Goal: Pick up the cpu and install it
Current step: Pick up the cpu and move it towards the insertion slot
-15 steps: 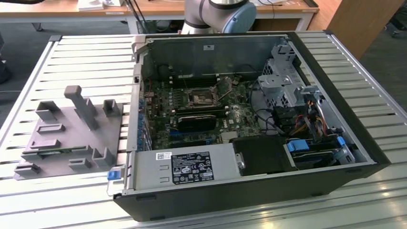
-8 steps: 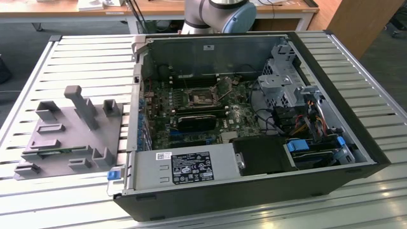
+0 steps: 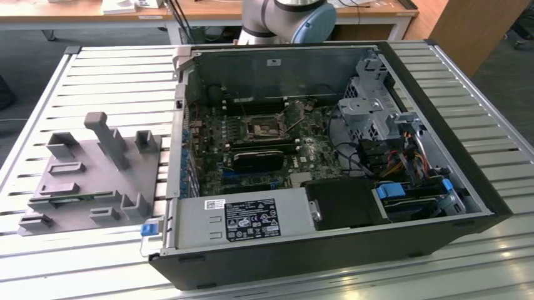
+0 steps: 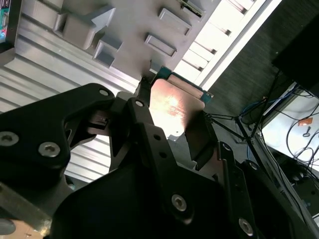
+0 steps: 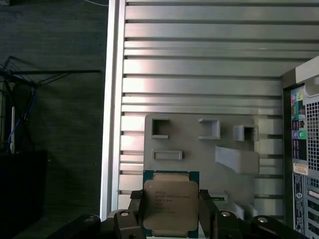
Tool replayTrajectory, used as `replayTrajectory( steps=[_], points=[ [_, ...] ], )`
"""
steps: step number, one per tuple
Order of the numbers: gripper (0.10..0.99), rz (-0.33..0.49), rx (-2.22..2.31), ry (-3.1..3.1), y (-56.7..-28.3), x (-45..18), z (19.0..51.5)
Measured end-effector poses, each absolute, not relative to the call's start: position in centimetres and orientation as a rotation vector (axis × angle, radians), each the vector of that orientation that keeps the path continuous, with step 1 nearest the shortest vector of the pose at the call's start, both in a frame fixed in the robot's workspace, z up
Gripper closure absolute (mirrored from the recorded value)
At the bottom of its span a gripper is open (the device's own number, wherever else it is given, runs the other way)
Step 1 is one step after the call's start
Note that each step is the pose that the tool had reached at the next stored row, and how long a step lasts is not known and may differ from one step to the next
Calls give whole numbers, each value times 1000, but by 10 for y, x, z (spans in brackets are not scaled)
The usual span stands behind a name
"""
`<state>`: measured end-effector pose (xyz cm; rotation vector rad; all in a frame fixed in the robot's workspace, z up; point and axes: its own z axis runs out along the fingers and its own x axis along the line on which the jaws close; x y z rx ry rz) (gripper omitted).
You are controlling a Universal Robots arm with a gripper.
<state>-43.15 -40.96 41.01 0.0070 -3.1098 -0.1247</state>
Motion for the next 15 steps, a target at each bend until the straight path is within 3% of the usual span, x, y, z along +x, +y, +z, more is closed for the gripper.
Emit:
replayTrajectory(
  steps=[15],
  points=[
    [553, -125, 7, -3110, -410, -416, 410]
  ],
)
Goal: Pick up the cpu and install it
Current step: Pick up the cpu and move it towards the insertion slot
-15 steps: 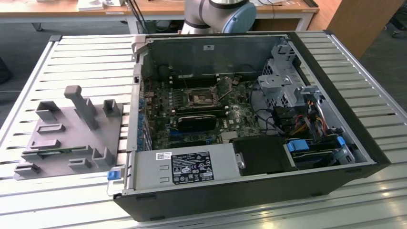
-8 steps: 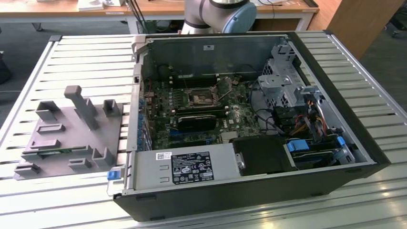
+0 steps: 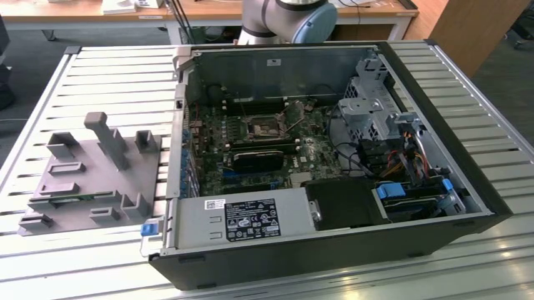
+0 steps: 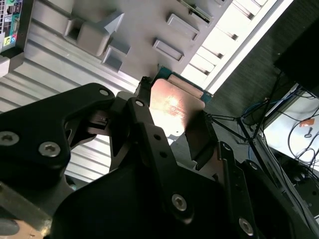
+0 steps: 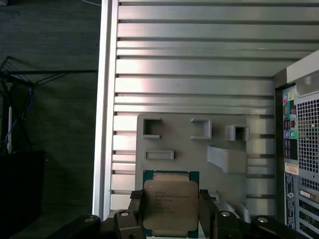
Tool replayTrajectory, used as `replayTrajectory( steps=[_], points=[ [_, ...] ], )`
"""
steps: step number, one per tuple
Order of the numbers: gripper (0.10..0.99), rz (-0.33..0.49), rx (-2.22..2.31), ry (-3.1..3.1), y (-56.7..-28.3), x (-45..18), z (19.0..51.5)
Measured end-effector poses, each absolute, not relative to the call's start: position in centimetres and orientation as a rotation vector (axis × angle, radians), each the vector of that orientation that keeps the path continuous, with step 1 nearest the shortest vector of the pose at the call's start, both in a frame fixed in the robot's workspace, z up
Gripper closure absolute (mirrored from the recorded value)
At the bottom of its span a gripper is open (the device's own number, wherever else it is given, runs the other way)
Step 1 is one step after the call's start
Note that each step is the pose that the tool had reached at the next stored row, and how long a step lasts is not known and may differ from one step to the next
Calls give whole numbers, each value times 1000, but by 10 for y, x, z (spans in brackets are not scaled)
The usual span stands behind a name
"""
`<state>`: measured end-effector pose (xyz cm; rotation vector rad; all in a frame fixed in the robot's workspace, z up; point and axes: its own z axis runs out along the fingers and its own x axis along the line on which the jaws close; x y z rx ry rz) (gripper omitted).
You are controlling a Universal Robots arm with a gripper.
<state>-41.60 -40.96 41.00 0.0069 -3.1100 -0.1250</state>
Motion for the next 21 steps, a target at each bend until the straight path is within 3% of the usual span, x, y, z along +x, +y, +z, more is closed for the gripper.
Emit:
replayTrajectory(
  steps=[21],
  points=[
    [553, -125, 7, -3110, -410, -397, 410]
  ],
)
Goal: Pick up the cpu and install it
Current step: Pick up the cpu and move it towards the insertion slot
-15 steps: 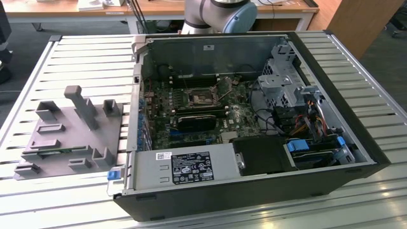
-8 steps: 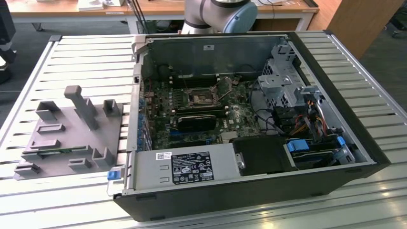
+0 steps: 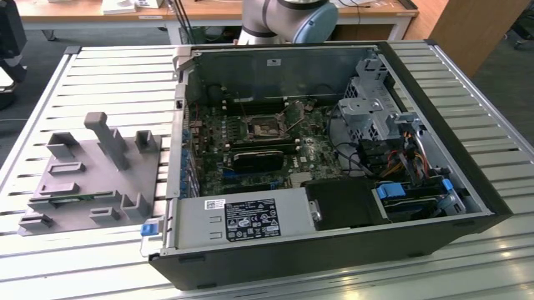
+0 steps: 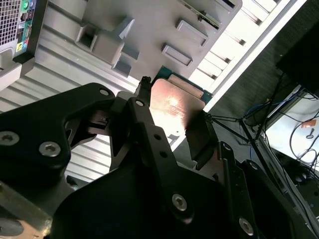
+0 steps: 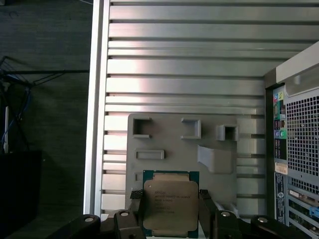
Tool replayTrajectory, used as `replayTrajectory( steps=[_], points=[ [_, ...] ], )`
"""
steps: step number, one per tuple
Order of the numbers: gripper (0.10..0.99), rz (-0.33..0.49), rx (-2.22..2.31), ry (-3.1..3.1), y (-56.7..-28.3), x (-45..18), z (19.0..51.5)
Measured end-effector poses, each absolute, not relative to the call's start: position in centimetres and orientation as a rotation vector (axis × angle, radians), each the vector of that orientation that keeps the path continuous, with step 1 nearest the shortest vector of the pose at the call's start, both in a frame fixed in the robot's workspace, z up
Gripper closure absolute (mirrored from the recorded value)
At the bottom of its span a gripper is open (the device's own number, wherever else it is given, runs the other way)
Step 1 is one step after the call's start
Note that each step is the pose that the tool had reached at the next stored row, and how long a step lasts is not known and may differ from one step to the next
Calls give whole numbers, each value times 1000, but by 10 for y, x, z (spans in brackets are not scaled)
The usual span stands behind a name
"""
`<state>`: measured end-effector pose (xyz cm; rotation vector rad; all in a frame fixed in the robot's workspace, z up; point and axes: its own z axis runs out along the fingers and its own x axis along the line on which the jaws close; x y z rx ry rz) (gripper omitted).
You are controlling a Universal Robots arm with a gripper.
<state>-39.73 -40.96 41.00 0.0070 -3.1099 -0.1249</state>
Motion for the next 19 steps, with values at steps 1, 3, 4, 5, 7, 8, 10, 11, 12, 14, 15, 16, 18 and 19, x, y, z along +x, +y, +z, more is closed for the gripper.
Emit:
replayTrajectory(
  steps=[1, 3, 4, 5, 7, 8, 10, 11, 12, 14, 15, 16, 18, 19],
  points=[
    [553, -125, 7, -3110, -410, -396, 410],
    [553, -125, 7, -3110, -410, -395, 410],
    [553, -125, 7, -3110, -410, -394, 410],
    [553, -125, 7, -3110, -410, -393, 410],
    [553, -125, 7, -3110, -410, -392, 410],
    [553, -125, 7, -3110, -410, -391, 410],
    [553, -125, 7, -3110, -410, -389, 410],
    [553, -125, 7, -3110, -410, -388, 410],
    [553, -125, 7, -3110, -410, -388, 410],
    [553, -125, 7, -3110, -410, -386, 410],
    [553, -125, 7, -3110, -410, -385, 410],
    [553, -125, 7, -3110, -410, -385, 410],
    [553, -125, 7, -3110, -410, -383, 410],
    [553, -125, 7, -3110, -410, -382, 410]
  ],
)
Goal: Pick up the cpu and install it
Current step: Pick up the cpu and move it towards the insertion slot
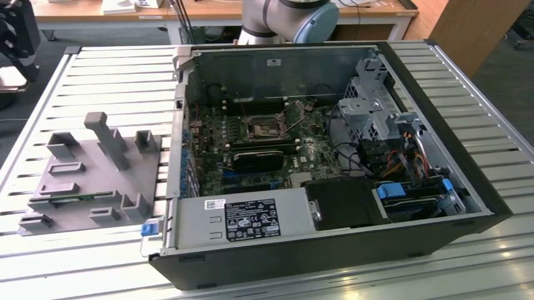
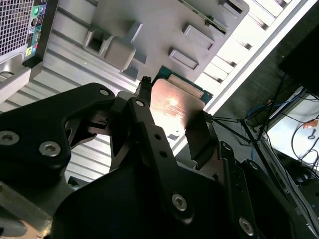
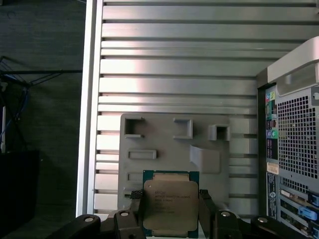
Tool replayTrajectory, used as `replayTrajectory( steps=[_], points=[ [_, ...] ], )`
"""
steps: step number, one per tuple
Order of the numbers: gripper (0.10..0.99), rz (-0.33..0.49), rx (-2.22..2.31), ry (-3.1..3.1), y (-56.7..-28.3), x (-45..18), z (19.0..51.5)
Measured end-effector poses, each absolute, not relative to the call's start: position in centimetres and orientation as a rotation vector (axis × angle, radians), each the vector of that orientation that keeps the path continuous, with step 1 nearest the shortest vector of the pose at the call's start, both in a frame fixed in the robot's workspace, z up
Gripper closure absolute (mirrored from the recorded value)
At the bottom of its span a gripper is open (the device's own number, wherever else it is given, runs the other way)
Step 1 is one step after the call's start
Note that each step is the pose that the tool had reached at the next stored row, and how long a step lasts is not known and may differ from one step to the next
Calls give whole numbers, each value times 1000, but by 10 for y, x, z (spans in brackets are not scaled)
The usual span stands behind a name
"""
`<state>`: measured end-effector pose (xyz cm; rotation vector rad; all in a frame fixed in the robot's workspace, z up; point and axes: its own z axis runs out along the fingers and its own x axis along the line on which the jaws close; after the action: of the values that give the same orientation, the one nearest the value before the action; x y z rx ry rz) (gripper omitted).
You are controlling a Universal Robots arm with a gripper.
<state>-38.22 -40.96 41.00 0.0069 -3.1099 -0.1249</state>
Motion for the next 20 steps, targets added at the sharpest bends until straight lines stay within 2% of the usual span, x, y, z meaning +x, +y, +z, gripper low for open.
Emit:
replayTrajectory(
  steps=[20],
  points=[
    [553, -125, 7, -3110, -410, -368, 410]
  ],
)
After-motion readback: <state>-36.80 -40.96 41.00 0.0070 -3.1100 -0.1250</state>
